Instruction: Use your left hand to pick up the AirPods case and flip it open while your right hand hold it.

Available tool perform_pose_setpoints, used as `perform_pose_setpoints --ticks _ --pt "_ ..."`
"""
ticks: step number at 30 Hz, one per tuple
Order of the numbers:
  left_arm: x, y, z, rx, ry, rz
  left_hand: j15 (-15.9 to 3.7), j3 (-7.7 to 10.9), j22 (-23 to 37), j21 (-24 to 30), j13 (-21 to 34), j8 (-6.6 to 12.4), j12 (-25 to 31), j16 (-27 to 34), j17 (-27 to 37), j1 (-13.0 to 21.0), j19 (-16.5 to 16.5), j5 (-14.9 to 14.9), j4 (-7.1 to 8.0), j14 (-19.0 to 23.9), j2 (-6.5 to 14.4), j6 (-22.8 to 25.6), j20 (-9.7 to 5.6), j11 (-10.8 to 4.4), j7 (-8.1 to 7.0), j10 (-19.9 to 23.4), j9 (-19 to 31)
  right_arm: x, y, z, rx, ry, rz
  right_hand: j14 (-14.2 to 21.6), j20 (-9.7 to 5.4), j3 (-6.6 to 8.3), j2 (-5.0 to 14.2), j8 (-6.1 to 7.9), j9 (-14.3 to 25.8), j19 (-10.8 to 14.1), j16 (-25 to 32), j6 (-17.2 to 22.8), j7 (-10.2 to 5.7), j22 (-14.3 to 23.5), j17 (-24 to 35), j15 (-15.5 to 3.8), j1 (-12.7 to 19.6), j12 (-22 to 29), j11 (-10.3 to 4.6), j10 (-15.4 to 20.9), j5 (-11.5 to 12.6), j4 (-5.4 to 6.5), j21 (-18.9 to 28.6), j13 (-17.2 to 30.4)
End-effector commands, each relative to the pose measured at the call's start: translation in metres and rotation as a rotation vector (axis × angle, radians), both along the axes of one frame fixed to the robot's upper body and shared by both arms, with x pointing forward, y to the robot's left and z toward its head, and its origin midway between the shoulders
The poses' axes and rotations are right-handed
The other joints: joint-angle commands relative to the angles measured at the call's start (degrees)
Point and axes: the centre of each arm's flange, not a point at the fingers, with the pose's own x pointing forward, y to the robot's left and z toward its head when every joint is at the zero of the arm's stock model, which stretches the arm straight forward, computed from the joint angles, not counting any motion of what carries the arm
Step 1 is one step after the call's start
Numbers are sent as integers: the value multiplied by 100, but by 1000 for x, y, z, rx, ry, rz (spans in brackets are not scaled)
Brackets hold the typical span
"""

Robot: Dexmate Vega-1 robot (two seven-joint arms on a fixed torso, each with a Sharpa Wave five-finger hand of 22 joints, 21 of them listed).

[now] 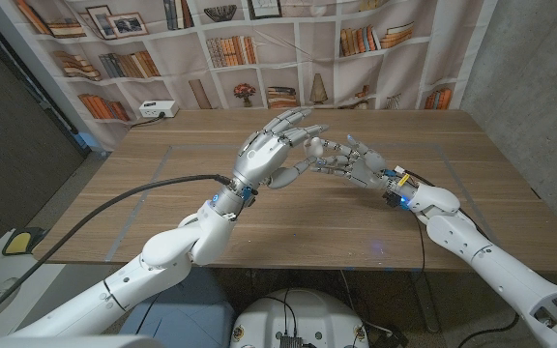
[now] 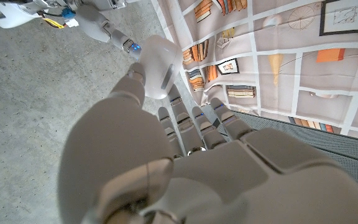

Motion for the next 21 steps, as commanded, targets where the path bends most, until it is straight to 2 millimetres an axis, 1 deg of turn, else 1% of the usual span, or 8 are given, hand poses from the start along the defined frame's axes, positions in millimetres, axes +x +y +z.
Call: perform_pose_setpoints --ticks 1,7,14,21 --pt "3 0 -2 -45 33 -39 -185 -18 10 29 385 5 41 30 31 23 68 31 -1 215 62 58 4 -561 5 618 23 0 3 -8 31 26 0 18 6 5 -20 -2 12 39 -24 -29 23 8 17 1 -58 -31 -6 -35 -16 27 -5 1" --pt "5 -2 -3 -61 39 -55 -191 -25 10 30 389 4 38 33 32 33 74 33 -2 226 76 70 15 -561 18 628 23 1 2 -14 51 36 -10 0 8 8 -19 -2 11 41 -39 -32 14 8 15 10 -64 -60 -14 -67 -16 24 -10 -6" --pt "9 -2 -5 -107 83 -95 -186 -36 10 32 393 1 36 36 32 38 81 35 -3 237 80 75 14 -561 16 638 23 2 -6 -22 92 60 -38 -29 7 12 -19 1 11 38 -59 -27 6 8 14 -4 -71 -87 -6 -89 -15 21 -18 -13" --pt "12 -3 -5 -166 138 -155 -186 -50 11 40 400 1 34 38 32 49 106 38 -6 248 85 92 26 -561 2 654 23 3 -7 -24 98 66 -45 -35 7 15 -20 0 10 39 -68 -33 1 8 12 1 -75 -110 11 -110 -16 17 -22 -19"
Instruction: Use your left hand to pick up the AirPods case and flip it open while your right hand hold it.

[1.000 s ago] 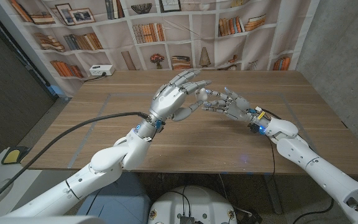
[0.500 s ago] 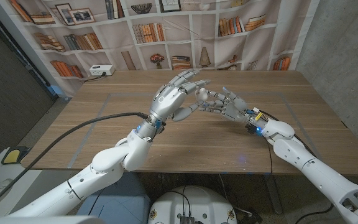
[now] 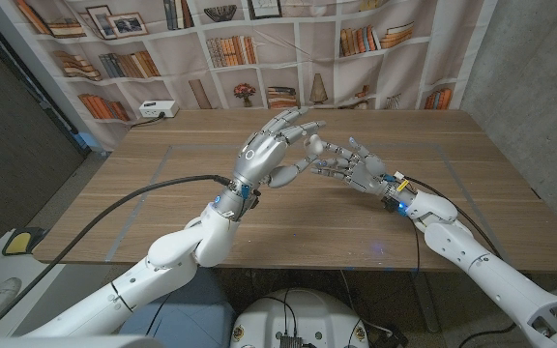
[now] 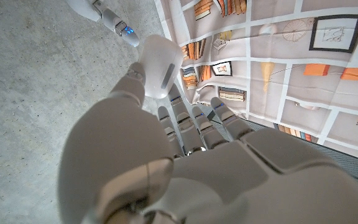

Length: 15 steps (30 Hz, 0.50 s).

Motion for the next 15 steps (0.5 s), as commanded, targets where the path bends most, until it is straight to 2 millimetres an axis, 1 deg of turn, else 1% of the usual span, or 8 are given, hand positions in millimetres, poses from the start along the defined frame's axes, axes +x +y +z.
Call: perform_pose_setpoints --ticks 1,7,9,11,15 --pt "6 -1 -2 -91 90 -94 -182 -28 12 42 400 1 20 41 32 28 79 43 18 256 73 53 -4 -579 -14 641 24 2 -5 -8 34 24 -22 -45 8 16 14 0 10 42 -8 -34 1 9 12 -2 -41 -26 11 -53 -16 16 -25 10" --pt "11 0 -2 -125 135 -126 -180 -39 13 48 407 1 21 47 32 41 98 46 13 276 77 71 1 -581 5 660 24 2 -6 -11 29 27 -25 -127 14 19 6 -16 10 19 -54 -82 -35 9 11 38 -51 -99 7 -165 -16 7 -40 -1" --pt "12 1 -3 -143 159 -146 -180 -43 13 48 409 3 21 47 31 48 100 47 9 281 75 80 2 -581 6 666 24 3 -6 -12 39 36 -32 -136 18 20 5 -18 10 15 -60 -89 -40 9 11 39 -52 -107 15 -173 -16 6 -43 -2" --pt "14 1 -3 -160 177 -162 -177 -46 14 51 411 2 20 48 31 49 108 48 9 285 74 81 1 -581 3 668 24 3 -7 -14 37 41 -41 -172 23 20 -1 -17 10 8 -80 -93 -39 9 10 -7 -57 -136 27 -215 -17 2 -47 -7" --pt "17 2 -4 -203 226 -204 -177 -55 15 54 414 -4 18 48 30 53 117 48 7 290 71 78 6 -580 3 672 24 3 -6 -17 27 46 -46 -235 28 23 -8 -22 9 -11 -114 -118 -56 9 8 2 -61 -193 39 -310 -17 -7 -56 -14"
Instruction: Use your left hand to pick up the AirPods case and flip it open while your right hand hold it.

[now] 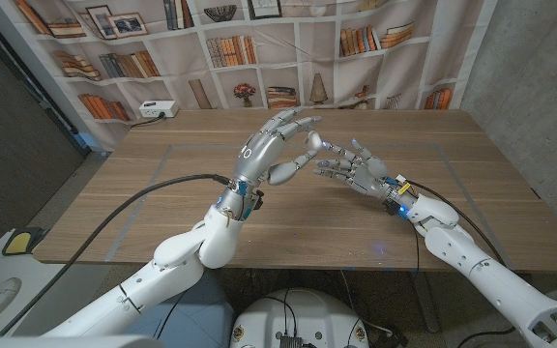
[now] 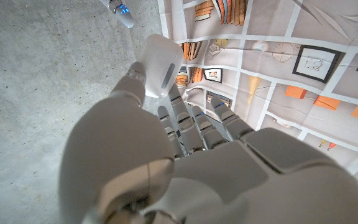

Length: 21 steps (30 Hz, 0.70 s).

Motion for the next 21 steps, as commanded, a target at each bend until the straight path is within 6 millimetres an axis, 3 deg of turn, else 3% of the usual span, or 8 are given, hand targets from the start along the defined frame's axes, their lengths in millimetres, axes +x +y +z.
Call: perform_pose_setpoints --ticks 1,21 --pt "9 2 -2 -95 110 -96 -177 -24 15 53 415 -5 48 23 31 6 44 23 -8 230 56 36 16 -601 -16 652 24 1 -1 -8 -1 20 -21 -61 29 23 -8 -22 9 -17 -32 -56 9 10 9 -4 -62 -50 14 -84 -17 -7 -32 15" --pt "11 3 -7 -241 237 -247 -182 -48 20 52 434 -12 44 28 27 51 49 37 -21 268 68 65 13 -601 7 682 25 -7 -1 -12 19 22 -36 -142 28 30 -15 -15 9 -42 -81 -62 3 10 8 15 -79 -128 31 -181 -17 -18 -39 1"
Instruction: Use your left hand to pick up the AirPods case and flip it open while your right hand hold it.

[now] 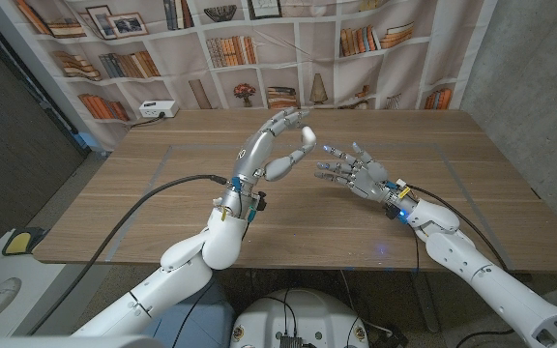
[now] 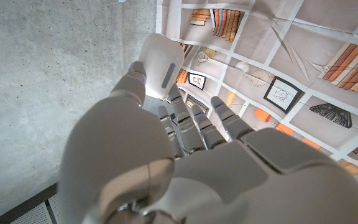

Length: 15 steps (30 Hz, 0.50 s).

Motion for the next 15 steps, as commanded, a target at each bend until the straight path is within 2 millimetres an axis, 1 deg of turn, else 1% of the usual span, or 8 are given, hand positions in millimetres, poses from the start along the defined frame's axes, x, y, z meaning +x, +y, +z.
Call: perform_pose_setpoints --ticks 1,15 --pt "2 2 -3 -101 89 -98 -160 -25 21 52 435 -13 29 29 27 26 48 38 2 168 66 43 12 -621 30 662 25 -5 -1 -3 12 0 -10 -22 6 30 -7 -14 9 -20 -17 -43 21 11 8 14 -26 -24 20 -30 -17 -19 -39 0" --pt "7 7 -8 -156 144 -123 -149 -32 24 48 454 -18 30 40 26 87 40 52 -10 219 92 71 48 -624 22 689 27 -8 -1 -3 9 -1 -11 -37 6 36 -8 -9 9 -27 -32 -40 26 11 8 22 -33 -54 18 -56 -16 -25 -40 -7"
